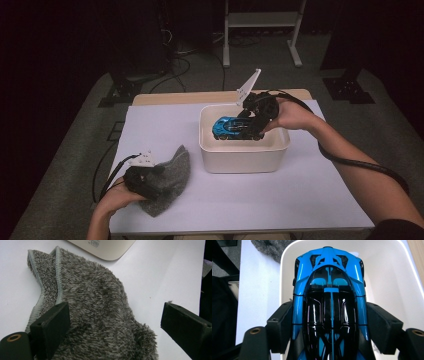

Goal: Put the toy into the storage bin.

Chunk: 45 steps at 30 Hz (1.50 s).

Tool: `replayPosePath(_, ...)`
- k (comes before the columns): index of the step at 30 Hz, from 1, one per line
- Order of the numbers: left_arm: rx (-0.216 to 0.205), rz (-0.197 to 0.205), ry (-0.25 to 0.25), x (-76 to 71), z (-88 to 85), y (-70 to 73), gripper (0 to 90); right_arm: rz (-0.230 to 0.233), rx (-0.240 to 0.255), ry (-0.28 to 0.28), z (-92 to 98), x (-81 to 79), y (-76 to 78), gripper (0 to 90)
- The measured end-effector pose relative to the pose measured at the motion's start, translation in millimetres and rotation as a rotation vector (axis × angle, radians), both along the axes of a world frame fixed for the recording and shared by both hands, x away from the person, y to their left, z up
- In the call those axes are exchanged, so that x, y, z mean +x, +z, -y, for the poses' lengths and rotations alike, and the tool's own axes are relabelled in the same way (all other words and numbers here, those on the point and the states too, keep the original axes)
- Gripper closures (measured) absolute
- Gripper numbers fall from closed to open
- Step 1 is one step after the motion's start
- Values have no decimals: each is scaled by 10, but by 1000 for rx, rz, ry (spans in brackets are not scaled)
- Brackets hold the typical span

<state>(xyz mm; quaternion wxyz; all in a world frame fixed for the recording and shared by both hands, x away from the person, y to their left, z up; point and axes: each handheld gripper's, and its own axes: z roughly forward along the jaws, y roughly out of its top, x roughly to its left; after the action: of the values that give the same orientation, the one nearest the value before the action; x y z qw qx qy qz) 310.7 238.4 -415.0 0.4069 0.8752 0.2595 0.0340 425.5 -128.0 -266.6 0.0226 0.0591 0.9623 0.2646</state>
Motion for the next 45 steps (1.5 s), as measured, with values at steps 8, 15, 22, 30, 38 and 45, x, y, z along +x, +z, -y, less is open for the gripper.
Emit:
replayPosePath(8, 1, 1, 1, -6, -1, -3, 83, -19, -12, -5, -12, 42, -111, 270)
replayPosePath(15, 4, 2, 1, -7, -4, -3, 83, -39, -27, 2, -40, 64, -230, 270)
replayPosePath(22, 12, 1, 0, -2, 1, 0, 83, -53, -45, 9, -72, 89, -348, 270)
replayPosePath(30, 16, 1, 1, -5, 1, 4, 83, -72, -45, 11, -106, 118, -439, 270)
replayPosePath(38, 13, -1, 5, -16, -4, 2, 83, -86, -46, 10, -100, 157, -504, 270)
replayPosePath(45, 11, 1, 13, -28, -24, 8, 83, -95, -48, 10, -115, 186, -557, 270)
